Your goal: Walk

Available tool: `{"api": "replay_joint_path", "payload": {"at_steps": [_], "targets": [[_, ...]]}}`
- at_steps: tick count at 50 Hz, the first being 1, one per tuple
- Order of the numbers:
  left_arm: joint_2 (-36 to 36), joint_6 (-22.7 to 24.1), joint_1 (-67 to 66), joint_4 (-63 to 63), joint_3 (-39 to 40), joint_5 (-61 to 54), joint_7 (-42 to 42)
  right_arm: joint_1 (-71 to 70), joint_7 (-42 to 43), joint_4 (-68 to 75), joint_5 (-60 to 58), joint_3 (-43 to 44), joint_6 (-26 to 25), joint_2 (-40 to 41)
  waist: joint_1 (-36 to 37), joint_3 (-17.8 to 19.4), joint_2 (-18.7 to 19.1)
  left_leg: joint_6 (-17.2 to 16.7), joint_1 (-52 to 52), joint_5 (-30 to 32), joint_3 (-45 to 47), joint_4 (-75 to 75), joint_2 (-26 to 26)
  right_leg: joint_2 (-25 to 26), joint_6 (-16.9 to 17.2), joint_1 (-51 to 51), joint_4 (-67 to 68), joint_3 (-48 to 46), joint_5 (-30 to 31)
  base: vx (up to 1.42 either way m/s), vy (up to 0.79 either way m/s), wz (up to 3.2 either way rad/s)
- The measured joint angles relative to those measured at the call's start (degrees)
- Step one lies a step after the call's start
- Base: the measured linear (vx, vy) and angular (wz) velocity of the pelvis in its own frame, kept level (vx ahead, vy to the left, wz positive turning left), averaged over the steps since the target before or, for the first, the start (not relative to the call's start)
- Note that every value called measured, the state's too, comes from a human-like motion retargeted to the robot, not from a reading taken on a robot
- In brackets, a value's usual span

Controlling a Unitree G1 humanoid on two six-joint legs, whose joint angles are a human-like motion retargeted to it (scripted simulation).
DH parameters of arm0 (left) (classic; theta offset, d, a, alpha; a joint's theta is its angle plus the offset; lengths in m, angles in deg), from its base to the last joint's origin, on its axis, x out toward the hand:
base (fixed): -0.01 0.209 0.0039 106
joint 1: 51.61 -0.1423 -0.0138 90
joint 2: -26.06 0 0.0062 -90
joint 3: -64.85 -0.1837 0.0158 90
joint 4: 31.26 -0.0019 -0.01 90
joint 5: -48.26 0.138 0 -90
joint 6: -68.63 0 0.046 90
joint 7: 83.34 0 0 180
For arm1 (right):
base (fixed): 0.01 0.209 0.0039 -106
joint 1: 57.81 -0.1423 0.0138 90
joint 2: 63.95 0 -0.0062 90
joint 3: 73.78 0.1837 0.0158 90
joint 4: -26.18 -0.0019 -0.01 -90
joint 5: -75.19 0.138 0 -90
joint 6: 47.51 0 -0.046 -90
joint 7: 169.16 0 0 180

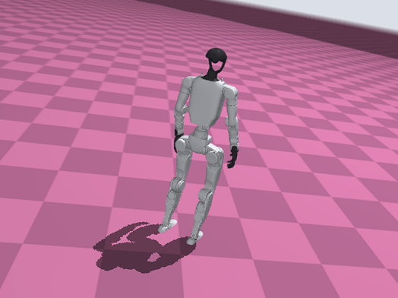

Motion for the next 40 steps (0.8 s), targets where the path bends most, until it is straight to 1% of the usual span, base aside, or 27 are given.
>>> {"api": "replay_joint_path", "payload": {"at_steps": [40], "targets": [[-1.39,-0.1,2.19,-0.53,-1.27,2.58,0.52,1.01,-0.13,-0.46,-1.36,-1.91,0.54,-1.87,0.13,0.59,0.32,-0.04,-0.59,1.0,-1.26,-2.55,-0.82,-0.95,-0.43,-1.43,0.93,-1.27,0.24,0.0,0.0,0.0]]}}
